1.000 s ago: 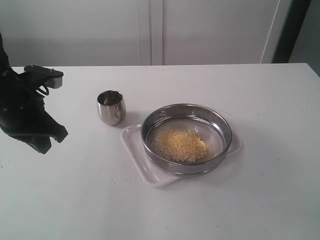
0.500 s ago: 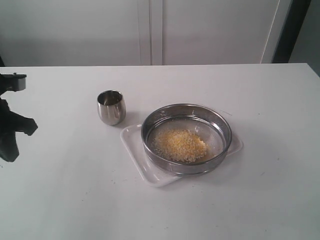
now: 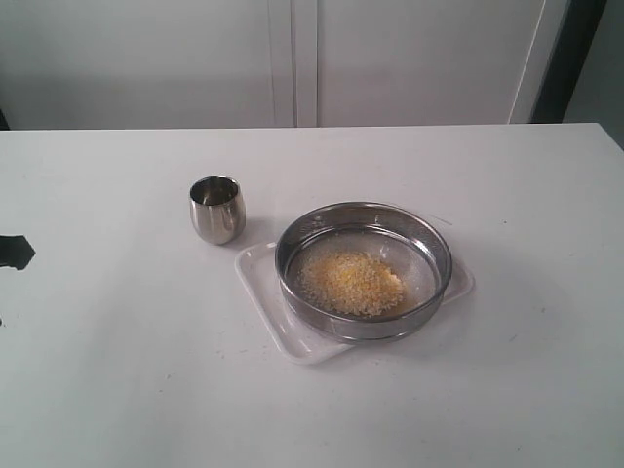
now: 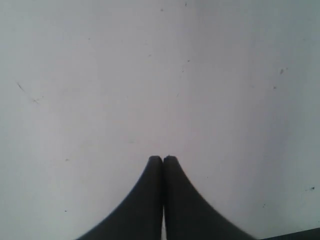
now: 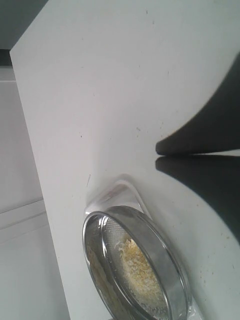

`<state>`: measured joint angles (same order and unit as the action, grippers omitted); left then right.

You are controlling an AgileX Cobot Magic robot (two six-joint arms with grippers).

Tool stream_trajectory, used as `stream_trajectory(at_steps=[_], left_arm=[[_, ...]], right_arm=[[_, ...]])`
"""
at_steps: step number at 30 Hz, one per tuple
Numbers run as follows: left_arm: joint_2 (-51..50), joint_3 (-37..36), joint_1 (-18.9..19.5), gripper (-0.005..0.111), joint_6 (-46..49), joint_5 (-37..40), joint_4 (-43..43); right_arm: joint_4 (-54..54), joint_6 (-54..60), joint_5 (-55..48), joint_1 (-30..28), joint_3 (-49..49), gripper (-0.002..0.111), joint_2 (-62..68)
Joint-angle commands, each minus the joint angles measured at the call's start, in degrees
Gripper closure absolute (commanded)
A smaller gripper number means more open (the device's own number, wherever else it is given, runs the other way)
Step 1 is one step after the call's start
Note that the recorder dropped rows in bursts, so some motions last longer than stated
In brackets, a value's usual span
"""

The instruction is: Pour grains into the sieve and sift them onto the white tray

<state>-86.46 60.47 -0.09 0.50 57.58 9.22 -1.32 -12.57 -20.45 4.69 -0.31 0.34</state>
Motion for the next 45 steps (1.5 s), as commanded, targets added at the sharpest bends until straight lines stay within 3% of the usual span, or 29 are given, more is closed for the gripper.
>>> stream_trajectory(at_steps=[1,15,26,36,45], left_arm=[[4.1,-4.4,0.1,0.107,0.5,-1.6,0.7],[14.6,-12.5,0.1,0.107,1.7,-3.4,-6.1],[26.9,-18.4,0.1,0.107,1.7,-3.9,-6.1],[36.8,-18.8,0.0,0.107,2.1,-4.9,-6.1],[37.4,-18.8,0.0,0.107,2.5,-5.7,-6.1]], right_arm=[[-0.2,-0.1,0.8,-0.1,0.3,0.108,-0.3],[-0.2,-1.5,0.8,-0.1,0.3,0.108,-0.3],[-0.2,-1.5,0.8,-0.1,0.3,0.108,-0.3],[-0.2,-1.5,0.8,-0.1,0.3,0.108,-0.3],[-0.2,-1.5,0.8,-0.1,0.3,0.108,-0.3]])
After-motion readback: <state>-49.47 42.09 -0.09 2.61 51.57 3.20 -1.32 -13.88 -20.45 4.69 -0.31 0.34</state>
